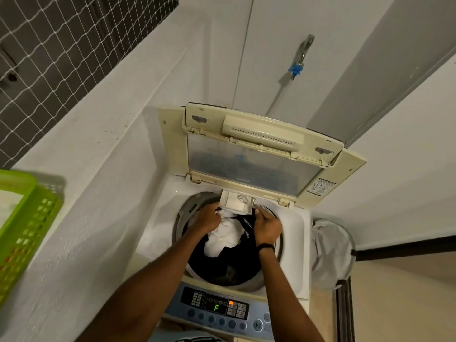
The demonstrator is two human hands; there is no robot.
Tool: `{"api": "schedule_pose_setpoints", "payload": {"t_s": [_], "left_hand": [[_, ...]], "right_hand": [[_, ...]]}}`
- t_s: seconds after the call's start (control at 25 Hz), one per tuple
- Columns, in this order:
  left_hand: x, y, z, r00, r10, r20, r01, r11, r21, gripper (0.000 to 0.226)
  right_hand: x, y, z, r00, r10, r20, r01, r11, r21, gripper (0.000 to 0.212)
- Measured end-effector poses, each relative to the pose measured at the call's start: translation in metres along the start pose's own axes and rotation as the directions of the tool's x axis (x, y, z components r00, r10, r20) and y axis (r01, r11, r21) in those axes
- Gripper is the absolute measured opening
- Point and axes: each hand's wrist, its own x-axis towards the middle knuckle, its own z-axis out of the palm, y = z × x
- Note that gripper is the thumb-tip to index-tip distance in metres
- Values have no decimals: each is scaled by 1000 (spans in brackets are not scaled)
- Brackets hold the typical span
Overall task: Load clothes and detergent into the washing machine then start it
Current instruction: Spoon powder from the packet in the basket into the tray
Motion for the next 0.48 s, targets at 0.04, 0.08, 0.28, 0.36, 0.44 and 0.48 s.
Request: {"api": "schedule_pose_setpoints", "payload": {"t_s": [0.04,0.08,0.28,0.36,0.44,0.48], "left_hand": [[-1,1,-1,1000,3,-6,-3,1000,-4,51],[-3,3,-2,1000,1,-12,-1,1000,-11,51],[-12,1,-11,995,-29,-91,20,996,-92,45],[-20,0,-20,989,-32,-144,11,989,-144,41],[-35,2,-35,977,-26,-211,-15,981,-191,33],[-44,4,-42,968,-22,-251,-33,977,-213,29]], "right_hand": [[-1,-3,-2,995,96,24,-97,992,77,21],[-3,-6,-5,981,189,37,-192,969,154,20],[-19,-20,-19,881,442,169,-470,775,423,20],[-27,-31,-28,852,467,237,-520,696,495,22],[-38,-51,-39,833,470,291,-548,634,545,24],[-45,-62,-44,832,460,310,-551,619,559,24]]}}
